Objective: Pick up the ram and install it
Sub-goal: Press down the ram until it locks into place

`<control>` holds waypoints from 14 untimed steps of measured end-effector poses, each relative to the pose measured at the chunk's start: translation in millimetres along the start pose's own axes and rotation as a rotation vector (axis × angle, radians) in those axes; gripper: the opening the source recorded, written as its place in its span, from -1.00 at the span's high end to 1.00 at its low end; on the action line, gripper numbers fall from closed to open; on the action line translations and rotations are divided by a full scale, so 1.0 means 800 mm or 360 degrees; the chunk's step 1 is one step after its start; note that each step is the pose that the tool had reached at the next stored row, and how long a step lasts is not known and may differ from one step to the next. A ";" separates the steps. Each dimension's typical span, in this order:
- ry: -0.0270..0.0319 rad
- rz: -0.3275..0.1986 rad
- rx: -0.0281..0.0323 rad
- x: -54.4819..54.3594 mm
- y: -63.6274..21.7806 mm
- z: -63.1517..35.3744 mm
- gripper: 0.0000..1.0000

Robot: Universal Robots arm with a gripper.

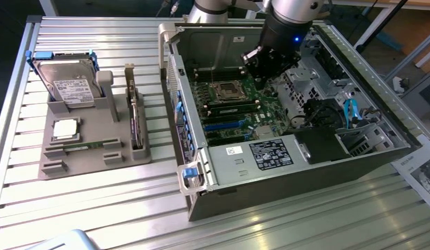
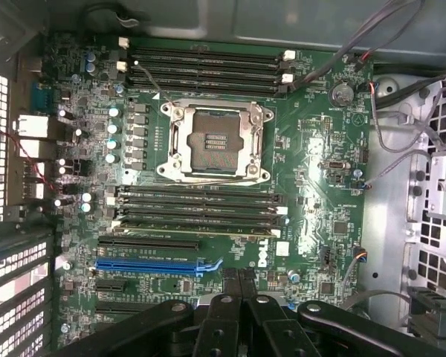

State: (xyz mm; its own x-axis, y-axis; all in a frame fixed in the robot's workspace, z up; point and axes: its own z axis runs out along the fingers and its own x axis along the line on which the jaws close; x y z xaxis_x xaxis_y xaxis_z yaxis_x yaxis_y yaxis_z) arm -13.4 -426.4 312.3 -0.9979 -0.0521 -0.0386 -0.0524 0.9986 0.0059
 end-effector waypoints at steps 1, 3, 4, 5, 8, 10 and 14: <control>0.00108 0.0000 -0.00007 -0.002 0.000 0.000 0.80; 0.00296 0.0000 -0.00016 -0.005 0.000 0.000 0.80; 0.00319 0.0000 -0.00017 -0.006 0.000 0.000 0.80; 0.00318 0.0000 -0.00017 -0.005 0.000 0.000 0.80; 0.00319 0.0000 -0.00019 -0.006 0.000 0.000 0.80; 0.00540 0.0000 -0.00036 -0.009 0.000 0.001 0.80; 0.00732 0.0003 -0.00043 -0.010 0.000 0.001 0.80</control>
State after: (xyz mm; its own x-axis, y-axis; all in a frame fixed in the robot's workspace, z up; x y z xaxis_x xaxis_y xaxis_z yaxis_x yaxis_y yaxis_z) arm -5.5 -426.3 312.0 -0.9987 -0.0507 0.0074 -0.0506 0.9987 0.0087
